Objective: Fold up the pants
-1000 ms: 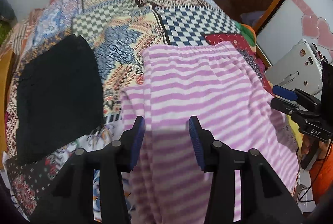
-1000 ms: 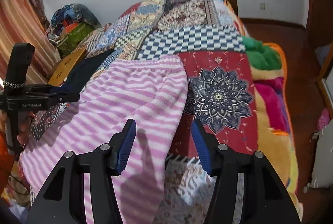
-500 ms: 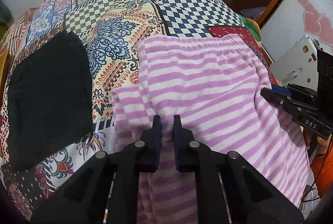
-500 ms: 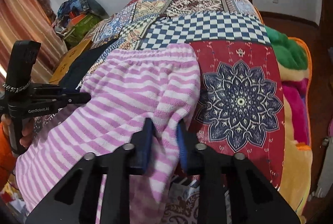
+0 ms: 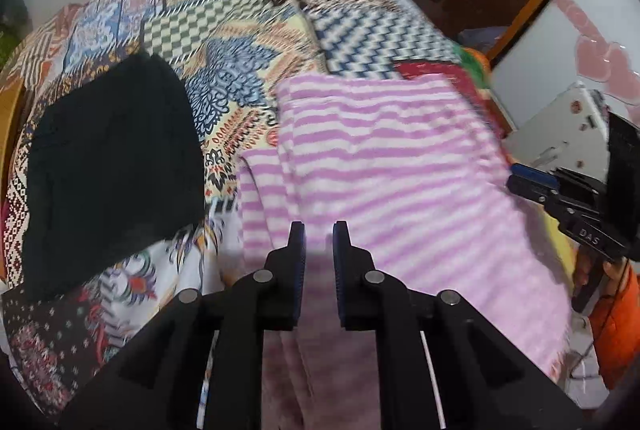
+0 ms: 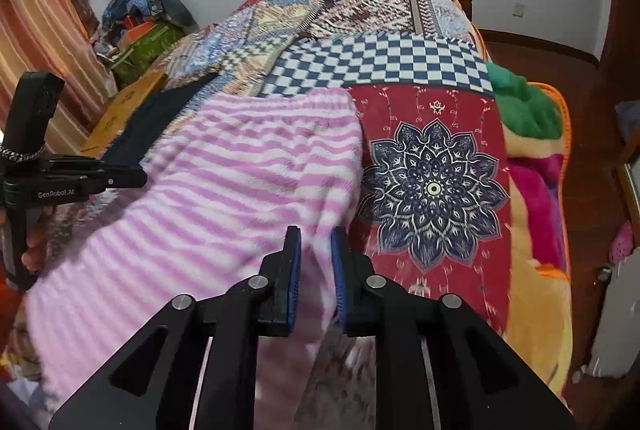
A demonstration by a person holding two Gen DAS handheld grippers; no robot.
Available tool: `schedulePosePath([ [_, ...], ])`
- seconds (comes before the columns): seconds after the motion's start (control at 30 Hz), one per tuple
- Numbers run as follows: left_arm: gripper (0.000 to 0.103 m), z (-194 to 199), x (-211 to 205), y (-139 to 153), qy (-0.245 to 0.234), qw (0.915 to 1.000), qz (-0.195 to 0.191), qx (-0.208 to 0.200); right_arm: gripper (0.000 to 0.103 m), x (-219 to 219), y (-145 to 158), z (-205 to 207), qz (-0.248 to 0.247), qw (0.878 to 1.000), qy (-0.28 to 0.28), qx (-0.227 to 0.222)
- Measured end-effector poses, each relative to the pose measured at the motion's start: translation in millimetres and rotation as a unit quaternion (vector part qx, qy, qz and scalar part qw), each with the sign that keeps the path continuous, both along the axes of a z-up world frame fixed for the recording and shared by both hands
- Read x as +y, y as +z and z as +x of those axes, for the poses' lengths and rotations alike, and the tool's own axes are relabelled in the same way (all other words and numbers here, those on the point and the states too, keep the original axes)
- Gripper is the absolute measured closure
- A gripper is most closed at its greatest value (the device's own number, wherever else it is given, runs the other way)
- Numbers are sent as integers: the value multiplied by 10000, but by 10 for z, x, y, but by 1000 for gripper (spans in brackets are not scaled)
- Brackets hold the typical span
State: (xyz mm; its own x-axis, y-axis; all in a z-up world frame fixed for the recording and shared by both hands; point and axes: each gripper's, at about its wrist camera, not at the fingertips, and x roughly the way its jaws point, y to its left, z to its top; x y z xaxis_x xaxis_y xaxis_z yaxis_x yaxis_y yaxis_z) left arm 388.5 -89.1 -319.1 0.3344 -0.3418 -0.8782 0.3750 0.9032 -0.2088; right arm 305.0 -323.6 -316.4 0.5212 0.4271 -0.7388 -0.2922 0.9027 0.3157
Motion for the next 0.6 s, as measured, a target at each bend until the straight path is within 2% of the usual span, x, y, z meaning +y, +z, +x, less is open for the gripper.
schedulePosePath([
  [0.03,89,-94,1,59,-74,10000,-14,-39,72,5,62,-96,51,10000,55,-22],
  [0.07,82,-171,-5,93,-131,9999,-13,-60,64,19,94,-182,98,9999,113,-43],
  [0.1,69,-301,-18,122,-242,9997,-17,-73,61,49,119,-263,125,9998,119,-57],
  [0.17,56,-463,-46,109,-349,9993,55,-85,60,165,107,-444,96,9992,378,8],
  [0.27,55,-707,-84,-50,-438,9978,470,-132,60,308,-105,-625,-173,9973,639,307],
  [0.4,40,-823,80,-159,-210,9988,424,-133,58,182,-176,-701,-9,9976,476,497],
  [0.5,40,-792,236,-79,-63,9996,268,-18,56,104,-88,-722,-166,9980,363,492],
  [0.53,40,-782,260,-51,-49,9996,260,-35,52,74,-52,-723,-254,9981,321,459],
  [0.57,39,-766,295,-16,-10,9996,283,-75,42,60,-30,-738,-312,9982,275,435],
  [0.6,37,-731,333,14,29,9995,291,-91,36,42,1,-739,-367,9983,206,397],
])
